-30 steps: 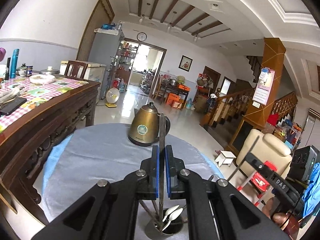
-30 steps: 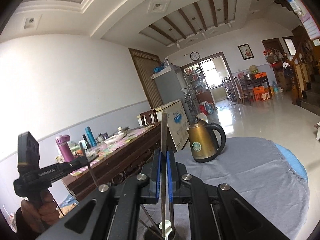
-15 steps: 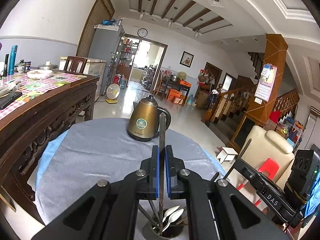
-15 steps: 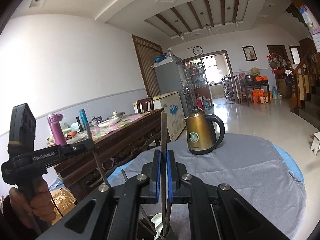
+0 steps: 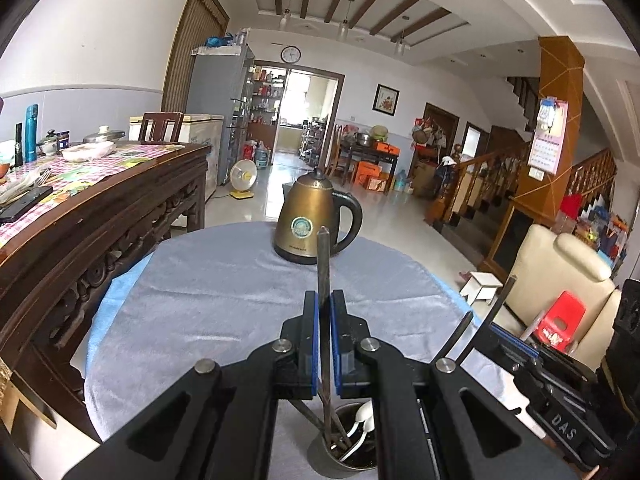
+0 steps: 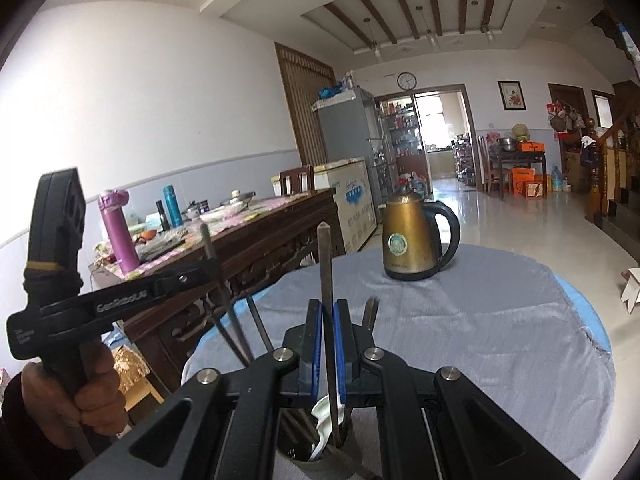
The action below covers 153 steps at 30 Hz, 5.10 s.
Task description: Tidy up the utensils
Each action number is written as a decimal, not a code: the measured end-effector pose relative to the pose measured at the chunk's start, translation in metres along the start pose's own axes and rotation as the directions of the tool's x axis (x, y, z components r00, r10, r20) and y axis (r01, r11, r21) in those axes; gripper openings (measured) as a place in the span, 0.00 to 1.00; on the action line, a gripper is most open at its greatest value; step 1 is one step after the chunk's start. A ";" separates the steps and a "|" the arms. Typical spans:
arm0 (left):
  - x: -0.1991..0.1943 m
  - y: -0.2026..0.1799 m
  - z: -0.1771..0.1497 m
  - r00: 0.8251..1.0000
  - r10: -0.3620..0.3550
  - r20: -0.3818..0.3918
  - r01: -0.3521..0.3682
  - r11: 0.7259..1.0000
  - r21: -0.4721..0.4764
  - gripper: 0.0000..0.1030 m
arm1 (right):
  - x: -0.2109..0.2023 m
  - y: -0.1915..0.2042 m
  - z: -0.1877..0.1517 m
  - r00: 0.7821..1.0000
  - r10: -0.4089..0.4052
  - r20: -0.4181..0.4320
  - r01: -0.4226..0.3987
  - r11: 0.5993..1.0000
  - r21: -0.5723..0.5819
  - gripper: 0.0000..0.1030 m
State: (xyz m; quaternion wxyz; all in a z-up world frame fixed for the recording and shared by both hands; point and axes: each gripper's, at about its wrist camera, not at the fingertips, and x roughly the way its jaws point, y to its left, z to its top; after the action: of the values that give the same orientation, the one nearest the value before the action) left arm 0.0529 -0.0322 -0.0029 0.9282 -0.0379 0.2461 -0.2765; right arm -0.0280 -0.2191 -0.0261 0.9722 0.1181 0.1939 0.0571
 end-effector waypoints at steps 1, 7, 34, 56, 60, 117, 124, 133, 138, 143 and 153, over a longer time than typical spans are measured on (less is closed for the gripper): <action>0.001 -0.001 0.000 1.000 0.003 -0.002 -0.003 1.000 0.003 0.05 | 0.001 0.001 -0.002 1.000 0.000 -0.006 0.000 1.000 -0.004 0.07; 0.000 -0.006 -0.003 1.000 0.029 0.002 -0.029 0.999 0.029 0.06 | 0.000 0.006 -0.008 1.000 0.001 -0.017 -0.001 1.000 -0.014 0.07; 0.016 -0.007 -0.013 0.997 0.038 -0.063 -0.035 0.998 0.048 0.06 | 0.005 -0.001 -0.013 0.999 0.011 -0.047 -0.010 1.000 0.016 0.07; 0.023 -0.009 -0.023 0.993 0.029 -0.116 -0.023 0.998 0.056 0.06 | 0.014 -0.001 -0.019 0.994 0.030 -0.103 -0.028 0.999 0.022 0.09; 0.023 -0.010 -0.026 0.991 0.033 -0.131 -0.025 0.998 0.062 0.06 | 0.016 0.001 -0.021 0.993 0.029 -0.116 -0.028 0.999 0.017 0.09; -0.043 -0.005 -0.074 0.884 0.431 -0.179 -0.380 0.888 0.258 0.79 | -0.031 0.041 -0.043 0.983 0.016 -0.183 -0.019 1.000 -0.012 0.31; -0.064 -0.001 -0.073 0.883 0.434 -0.179 -0.399 0.895 0.200 0.79 | -0.062 0.040 -0.042 0.992 -0.006 -0.126 0.005 1.000 -0.004 0.32; -0.080 -0.019 -0.076 0.886 0.437 -0.154 -0.398 0.889 0.227 0.80 | -0.090 0.035 -0.045 0.996 -0.006 -0.086 0.009 0.999 0.036 0.62; -0.084 -0.019 -0.077 0.881 0.444 -0.164 -0.406 0.887 0.220 0.80 | -0.091 0.043 -0.051 0.993 -0.008 -0.117 0.013 0.999 0.047 0.62; -0.094 -0.019 -0.081 0.878 0.444 -0.175 -0.410 0.890 0.201 0.80 | -0.091 0.050 -0.061 0.985 -0.041 -0.165 0.053 0.996 0.068 0.62; -0.106 -0.027 -0.094 0.882 0.431 -0.190 -0.399 0.898 0.185 0.80 | -0.100 0.051 -0.080 0.959 -0.158 -0.235 0.190 0.974 0.120 0.62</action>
State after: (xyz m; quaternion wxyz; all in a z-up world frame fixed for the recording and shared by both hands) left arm -0.0823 0.0074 -0.0330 0.9320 0.1128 0.3324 -0.0903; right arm -0.1545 -0.1688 -0.0486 0.9345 0.1621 0.3156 -0.0296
